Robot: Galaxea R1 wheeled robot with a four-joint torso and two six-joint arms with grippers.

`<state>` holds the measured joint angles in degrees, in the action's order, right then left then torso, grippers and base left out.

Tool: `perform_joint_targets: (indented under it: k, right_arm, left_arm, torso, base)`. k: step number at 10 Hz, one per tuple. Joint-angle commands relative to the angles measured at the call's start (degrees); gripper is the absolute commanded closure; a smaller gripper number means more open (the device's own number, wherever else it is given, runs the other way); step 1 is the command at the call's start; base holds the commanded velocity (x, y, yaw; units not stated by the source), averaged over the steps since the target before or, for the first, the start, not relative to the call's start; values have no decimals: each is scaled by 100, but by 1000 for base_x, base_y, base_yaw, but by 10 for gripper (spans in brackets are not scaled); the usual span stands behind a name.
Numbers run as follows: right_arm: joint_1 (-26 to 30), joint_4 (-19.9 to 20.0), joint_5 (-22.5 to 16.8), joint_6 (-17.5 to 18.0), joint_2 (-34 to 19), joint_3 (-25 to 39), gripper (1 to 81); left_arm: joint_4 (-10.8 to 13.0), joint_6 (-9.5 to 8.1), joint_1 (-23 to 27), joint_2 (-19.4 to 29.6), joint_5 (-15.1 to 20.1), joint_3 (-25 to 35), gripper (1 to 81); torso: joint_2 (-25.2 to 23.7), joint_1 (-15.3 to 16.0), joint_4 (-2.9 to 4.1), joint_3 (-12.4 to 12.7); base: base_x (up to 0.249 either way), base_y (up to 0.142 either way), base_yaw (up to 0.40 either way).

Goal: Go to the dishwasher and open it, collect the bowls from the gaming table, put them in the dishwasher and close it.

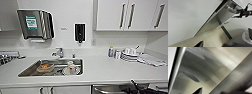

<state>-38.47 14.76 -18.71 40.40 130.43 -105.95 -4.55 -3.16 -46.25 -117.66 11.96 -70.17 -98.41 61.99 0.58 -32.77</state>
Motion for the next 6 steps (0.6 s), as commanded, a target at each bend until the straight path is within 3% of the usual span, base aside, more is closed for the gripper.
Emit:
perform_joint_targets:
  k: [1, 6]
  right_arm:
    - [-192, 9, -1513, -489, -382, 155, 10]
    - [-227, 9, -1504, -524, -374, 242, 10]
  left_arm:
    - [-11, 26, 656, 137, 114, 126, 10]
    - [-11, 26, 648, 102, 122, 126, 10]
  torso:
    - [0, 0, 0, 0]
    - [0, -2, 0, 2]
  base:
    - [0, 0, 0]
    - [-13, 0, 0]
